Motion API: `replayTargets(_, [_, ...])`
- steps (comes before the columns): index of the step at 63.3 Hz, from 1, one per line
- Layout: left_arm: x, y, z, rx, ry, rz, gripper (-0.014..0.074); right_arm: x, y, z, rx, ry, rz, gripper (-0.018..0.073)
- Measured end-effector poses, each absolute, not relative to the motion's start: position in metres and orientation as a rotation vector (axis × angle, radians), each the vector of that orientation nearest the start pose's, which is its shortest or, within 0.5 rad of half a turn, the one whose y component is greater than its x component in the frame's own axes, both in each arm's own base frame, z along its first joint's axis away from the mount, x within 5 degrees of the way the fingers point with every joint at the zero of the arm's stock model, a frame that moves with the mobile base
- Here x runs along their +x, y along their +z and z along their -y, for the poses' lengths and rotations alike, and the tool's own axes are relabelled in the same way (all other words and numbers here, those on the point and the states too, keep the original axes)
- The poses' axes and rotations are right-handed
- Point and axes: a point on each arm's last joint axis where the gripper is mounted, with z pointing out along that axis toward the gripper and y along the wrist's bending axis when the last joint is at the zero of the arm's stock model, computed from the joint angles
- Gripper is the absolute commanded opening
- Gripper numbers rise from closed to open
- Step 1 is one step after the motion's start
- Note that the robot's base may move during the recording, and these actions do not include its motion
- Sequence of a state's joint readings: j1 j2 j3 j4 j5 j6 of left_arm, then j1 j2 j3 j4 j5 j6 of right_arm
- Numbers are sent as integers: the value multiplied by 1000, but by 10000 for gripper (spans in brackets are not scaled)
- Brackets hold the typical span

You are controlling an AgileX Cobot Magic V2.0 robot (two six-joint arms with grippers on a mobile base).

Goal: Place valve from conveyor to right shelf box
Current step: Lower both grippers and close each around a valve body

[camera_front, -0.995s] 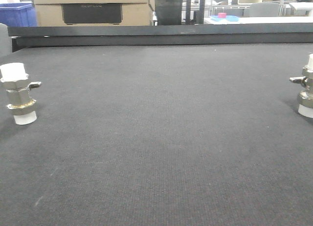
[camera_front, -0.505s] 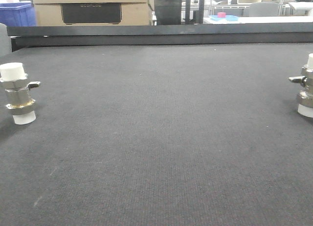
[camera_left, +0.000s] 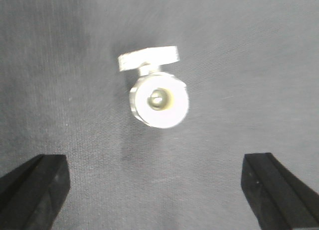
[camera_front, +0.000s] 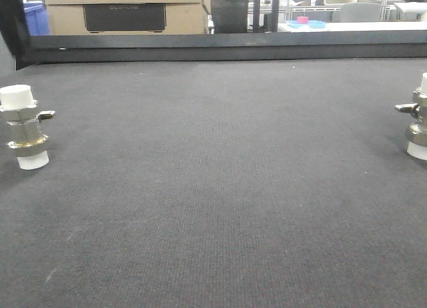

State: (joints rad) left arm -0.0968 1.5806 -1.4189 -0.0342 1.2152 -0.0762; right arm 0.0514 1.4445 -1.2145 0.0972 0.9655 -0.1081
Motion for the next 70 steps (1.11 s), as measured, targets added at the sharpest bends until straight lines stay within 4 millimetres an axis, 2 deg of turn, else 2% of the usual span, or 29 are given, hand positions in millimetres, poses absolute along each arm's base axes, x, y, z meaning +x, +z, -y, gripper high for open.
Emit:
replayTargets(10, [327, 303, 35, 18, -77, -2923, 601, 312, 282, -25, -161, 133, -2768, 558])
replayTargets(24, [329, 299, 35, 13, -81, -2935, 601, 332, 253, -26, -168, 128, -2795, 558])
replayTargets(38, [329, 299, 35, 13, -81, -2935, 601, 341, 247, -26, -166, 120, -2761, 558])
replayTargets(54, [329, 299, 35, 13, -81, -2935, 601, 344, 248, -27, -151, 136, -2734, 558])
replayTargets(70, [329, 299, 35, 13, -81, -2935, 601, 345, 245, -27, -147, 144, -2748, 497])
